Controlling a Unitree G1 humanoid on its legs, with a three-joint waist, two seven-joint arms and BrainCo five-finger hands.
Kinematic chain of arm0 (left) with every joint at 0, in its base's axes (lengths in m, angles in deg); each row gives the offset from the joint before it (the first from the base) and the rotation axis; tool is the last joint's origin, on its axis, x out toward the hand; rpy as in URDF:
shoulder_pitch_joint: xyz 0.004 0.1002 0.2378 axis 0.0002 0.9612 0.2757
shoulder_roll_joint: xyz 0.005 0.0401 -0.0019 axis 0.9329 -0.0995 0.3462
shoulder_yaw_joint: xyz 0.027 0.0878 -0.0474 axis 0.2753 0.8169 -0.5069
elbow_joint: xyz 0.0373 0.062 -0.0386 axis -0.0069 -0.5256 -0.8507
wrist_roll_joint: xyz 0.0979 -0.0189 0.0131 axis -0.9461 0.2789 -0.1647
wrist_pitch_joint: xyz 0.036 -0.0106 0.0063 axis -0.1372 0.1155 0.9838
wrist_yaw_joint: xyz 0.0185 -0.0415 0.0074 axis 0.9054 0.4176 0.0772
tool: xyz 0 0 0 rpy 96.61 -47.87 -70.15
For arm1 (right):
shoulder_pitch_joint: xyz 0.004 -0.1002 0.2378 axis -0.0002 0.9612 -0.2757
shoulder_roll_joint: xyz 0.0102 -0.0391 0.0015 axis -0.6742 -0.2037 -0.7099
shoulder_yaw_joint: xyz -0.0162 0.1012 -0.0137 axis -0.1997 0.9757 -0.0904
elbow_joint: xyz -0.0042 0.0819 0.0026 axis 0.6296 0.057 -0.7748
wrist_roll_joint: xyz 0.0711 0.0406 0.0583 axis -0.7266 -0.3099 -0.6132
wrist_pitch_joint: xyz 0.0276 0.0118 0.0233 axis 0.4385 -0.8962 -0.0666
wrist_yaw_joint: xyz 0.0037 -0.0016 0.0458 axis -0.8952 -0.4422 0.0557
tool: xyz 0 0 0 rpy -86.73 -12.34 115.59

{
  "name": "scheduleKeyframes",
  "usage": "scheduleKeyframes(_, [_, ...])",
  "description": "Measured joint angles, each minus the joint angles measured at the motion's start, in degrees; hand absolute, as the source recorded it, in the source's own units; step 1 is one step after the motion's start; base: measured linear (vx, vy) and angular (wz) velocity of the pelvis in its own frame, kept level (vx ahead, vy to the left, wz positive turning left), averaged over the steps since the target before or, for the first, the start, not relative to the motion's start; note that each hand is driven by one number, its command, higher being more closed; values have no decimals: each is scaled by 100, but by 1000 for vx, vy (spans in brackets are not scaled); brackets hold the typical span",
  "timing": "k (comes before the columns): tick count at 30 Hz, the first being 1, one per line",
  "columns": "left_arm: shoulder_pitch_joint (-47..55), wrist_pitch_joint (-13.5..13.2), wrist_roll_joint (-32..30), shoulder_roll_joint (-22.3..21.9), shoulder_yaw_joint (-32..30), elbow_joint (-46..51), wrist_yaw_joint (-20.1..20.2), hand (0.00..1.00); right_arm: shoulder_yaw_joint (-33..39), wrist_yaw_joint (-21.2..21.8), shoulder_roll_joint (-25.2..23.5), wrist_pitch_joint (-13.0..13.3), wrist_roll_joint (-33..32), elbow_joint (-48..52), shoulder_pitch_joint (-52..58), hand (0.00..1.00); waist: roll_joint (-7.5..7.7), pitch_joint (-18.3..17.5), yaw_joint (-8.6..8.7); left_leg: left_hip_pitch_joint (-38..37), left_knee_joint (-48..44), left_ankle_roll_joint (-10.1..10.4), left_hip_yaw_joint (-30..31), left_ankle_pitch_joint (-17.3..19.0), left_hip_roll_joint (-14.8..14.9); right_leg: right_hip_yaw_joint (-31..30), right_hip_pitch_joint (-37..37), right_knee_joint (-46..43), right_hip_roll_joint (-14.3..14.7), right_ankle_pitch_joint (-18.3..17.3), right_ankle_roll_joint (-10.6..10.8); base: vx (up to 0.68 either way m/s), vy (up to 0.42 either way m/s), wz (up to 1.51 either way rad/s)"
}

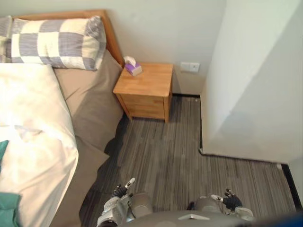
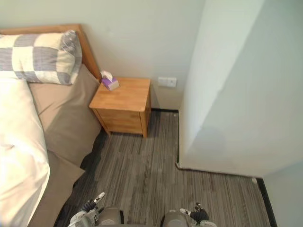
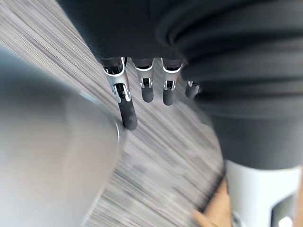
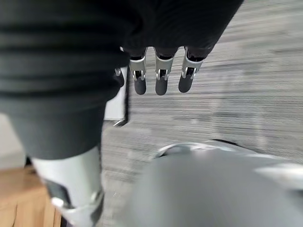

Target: Tidy the bed and pick cloth on bed and put in laundry

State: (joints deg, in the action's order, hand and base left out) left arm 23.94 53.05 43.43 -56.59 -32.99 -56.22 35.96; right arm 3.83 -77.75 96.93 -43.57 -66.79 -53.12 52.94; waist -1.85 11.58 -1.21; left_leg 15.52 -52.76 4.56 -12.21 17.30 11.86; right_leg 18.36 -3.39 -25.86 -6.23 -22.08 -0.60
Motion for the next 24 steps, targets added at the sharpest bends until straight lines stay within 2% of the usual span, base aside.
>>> scheduleKeyframes(1, [0,3,40,15,1,0,-1,0,-3,39,-7,10,9,70,-6,0,-3,-2,-2,53,540,-133,-287,-96,-1,30,-43,16,-10,-10,51,311,51,-18])
scheduleKeyframes(2, [6,22,63,18,6,-1,2,0,-29,72,-4,26,41,170,-5,0,-44,-25,11,97,1278,-256,-623,-509,4,116,-95,12,-1,-38,117,455,63,42])
scheduleKeyframes(3, [-41,56,153,85,10,-14,18,0,-24,70,-130,65,55,243,-12,0,80,-79,79,48,1745,-812,-1488,-627,-91,371,-151,-12,-130,-114,324,538,61,129])
scheduleKeyframes(4, [-120,58,218,100,13,37,71,0,16,79,-274,67,82,229,-3,0,323,-102,129,8,2114,-938,-2136,-881,-250,750,-161,26,-440,-9,511,614,62,188])
scheduleKeyframes(5, [-158,62,199,101,-11,27,126,0,21,77,-336,79,-13,306,22,0,372,-109,163,-40,2307,-1087,-2705,-980,-286,1078,-280,155,-484,115,560,472,74,220])
scheduleKeyframes(6, [-171,87,200,104,-40,15,130,0,28,68,-441,151,-133,359,25,0,429,-131,111,-175,2535,-1263,-3298,-877,-356,1365,-467,288,-481,200,650,383,81,151])
scheduleKeyframes(8, [-210,171,204,108,-30,-3,129,0,14,58,-542,169,-123,357,-122,0,434,-139,-73,-412,2724,-1673,-3408,-553,-467,1390,-689,248,-421,206,660,318,88,76])
scheduleKeyframes(9, [-222,206,202,117,15,-38,130,0,12,54,-610,195,-118,360,-178,0,448,-148,-130,-531,2832,-1667,-3394,-431,-534,1389,-759,157,-427,206,661,328,76,61])
scheduleKeyframes(10, [-221,259,173,161,178,-46,162,0,-23,55,-754,202,-117,364,-311,0,507,-182,-167,-715,3028,-1554,-3260,-299,-709,1379,-697,-426,-564,238,691,298,8,83])
scheduleKeyframes(11, [-229,307,125,212,370,-67,197,0,-41,56,-865,200,-115,413,-381,0,544,-228,-136,-819,3125,-1521,-3035,-294,-844,1279,-342,-1477,-824,525,572,293,-29,92])
scheduleKeyframes(12, [-250,330,108,233,461,-111,210,0,-54,56,-887,200,-114,418,-399,0,531,-226,-124,-886,3179,-1490,-2891,-293,-890,1102,-116,-2066,-932,664,480,314,-125,115])
scheduleKeyframes(13, [-318,410,19,304,655,-261,228,0,-152,58,-865,184,-115,361,-421,0,505,-216,-108,-1093,3273,-1439,-2553,-294,-944,549,458,-3187,-1001,600,414,245,-126,98])
scheduleKeyframes(14, [-319,435,22,327,722,-302,228,0,-183,58,-847,176,-115,324,-415,0,486,-209,-93,-1192,3326,-1410,-2408,-310,-954,374,656,-3451,-981,584,398,267,-162,131])
scheduleKeyframes(15, [-325,435,30,347,767,-409,218,0,-203,62,-809,147,-123,377,-387,0,449,-187,22,-1441,3471,-1327,-2116,-361,-977,152,974,-3641,-1002,564,387,204,-155,131])
scheduleKeyframes(17, [-365,447,52,384,876,-540,184,0,-217,59,-699,130,-116,402,-364,0,410,-177,73,-1699,3736,-1192,-1563,-432,-1030,-174,1400,-3343,-968,518,463,172,-163,136])
scheduleKeyframes(18, [-369,452,62,377,941,-549,162,0,-204,49,-665,124,-132,396,-307,0,403,-188,117,-1776,3836,-1116,-1236,-496,-1035,-303,1488,-2915,-937,506,456,132,-210,169])
scheduleKeyframes(20, [-411,444,53,328,914,-549,147,0,-133,-20,-658,63,-333,307,-189,0,486,-224,185,-1837,4032,-906,-251,-667,-1037,-1002,1410,-1085,-585,578,482,186,-364,220])
scheduleKeyframes(21, [-424,448,26,322,900,-554,145,0,-133,-41,-653,44,-384,267,-160,0,512,-231,186,-1828,4065,-840,-38,-706,-1045,-1247,1336,-573,-464,670,499,202,-475,218])
scheduleKeyframes(22, [-427,440,-15,326,863,-549,146,0,-173,-65,-663,-18,-489,132,-141,0,656,-312,180,-1711,4080,-703,396,-732,-1175,-1776,1174,433,-313,960,573,196,-406,201])
scheduleKeyframes(23, [-479,386,-107,228,712,-545,141,0,-163,-73,-676,-55,-631,-35,-197,0,734,-366,136,-1659,4088,-591,711,-770,-1246,-1842,1088,558,-250,1157,493,196,-406,168])
scheduleKeyframes(24, [-452,373,-109,156,654,-531,144,0,-170,-75,-638,-78,-640,-103,-225,0,666,-393,23,-1655,4198,-508,656,-847,-1161,-1790,1077,631,-184,1118,460,215,-274,83])
